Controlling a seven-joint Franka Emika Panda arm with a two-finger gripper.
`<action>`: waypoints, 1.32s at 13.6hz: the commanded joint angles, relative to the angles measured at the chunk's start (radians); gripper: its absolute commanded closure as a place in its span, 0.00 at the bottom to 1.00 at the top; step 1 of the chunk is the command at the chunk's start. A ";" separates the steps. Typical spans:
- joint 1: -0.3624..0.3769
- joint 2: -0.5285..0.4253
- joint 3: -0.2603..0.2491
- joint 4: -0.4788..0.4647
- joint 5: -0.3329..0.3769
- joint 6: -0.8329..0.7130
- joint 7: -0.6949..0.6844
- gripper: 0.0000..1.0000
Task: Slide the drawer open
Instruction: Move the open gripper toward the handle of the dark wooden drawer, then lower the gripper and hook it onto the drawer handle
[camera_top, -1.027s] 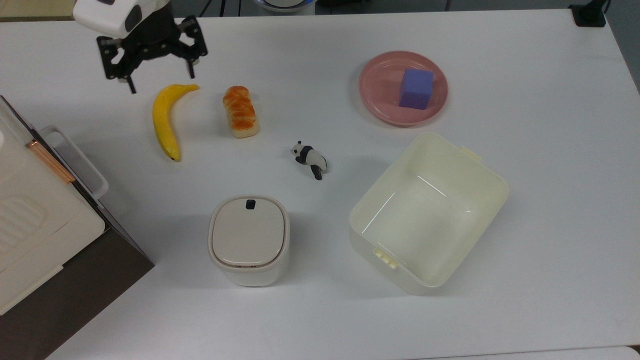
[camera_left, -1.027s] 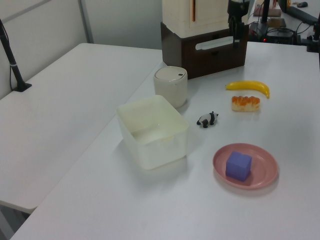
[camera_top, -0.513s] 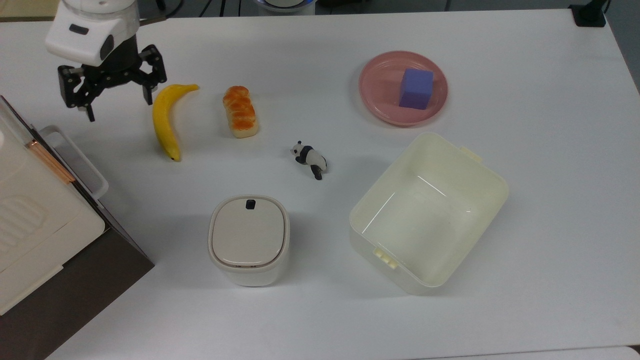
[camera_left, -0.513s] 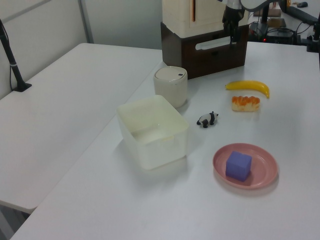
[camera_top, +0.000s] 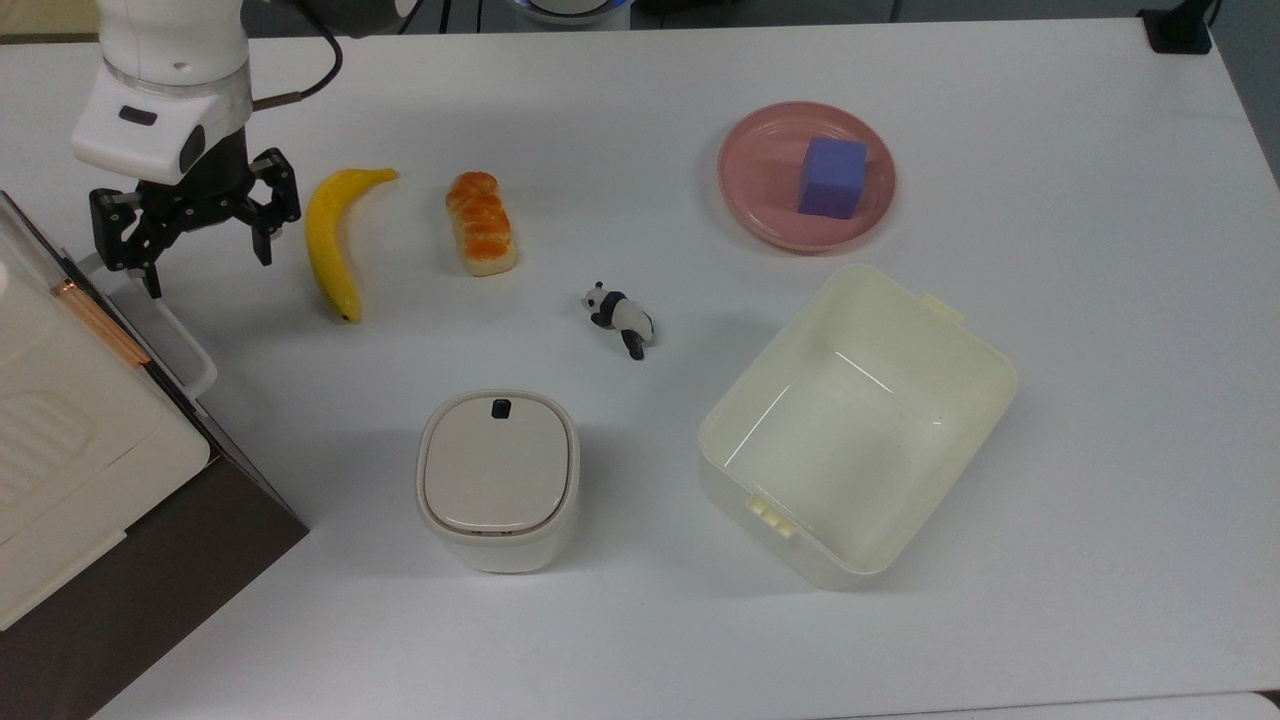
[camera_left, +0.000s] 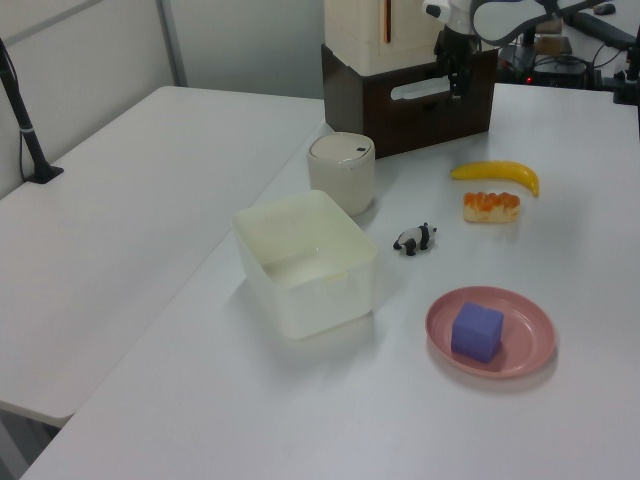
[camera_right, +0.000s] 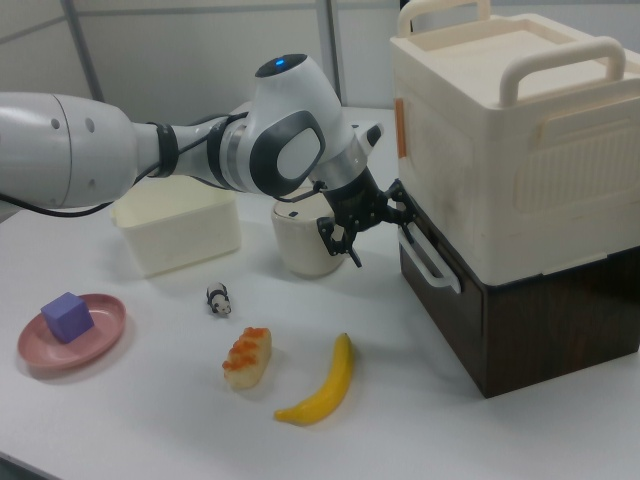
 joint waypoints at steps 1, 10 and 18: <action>-0.007 0.021 0.000 -0.002 -0.055 0.055 -0.016 0.04; -0.004 0.056 0.003 -0.002 -0.201 0.169 -0.121 0.12; -0.007 0.050 0.008 -0.013 -0.213 0.178 -0.128 0.42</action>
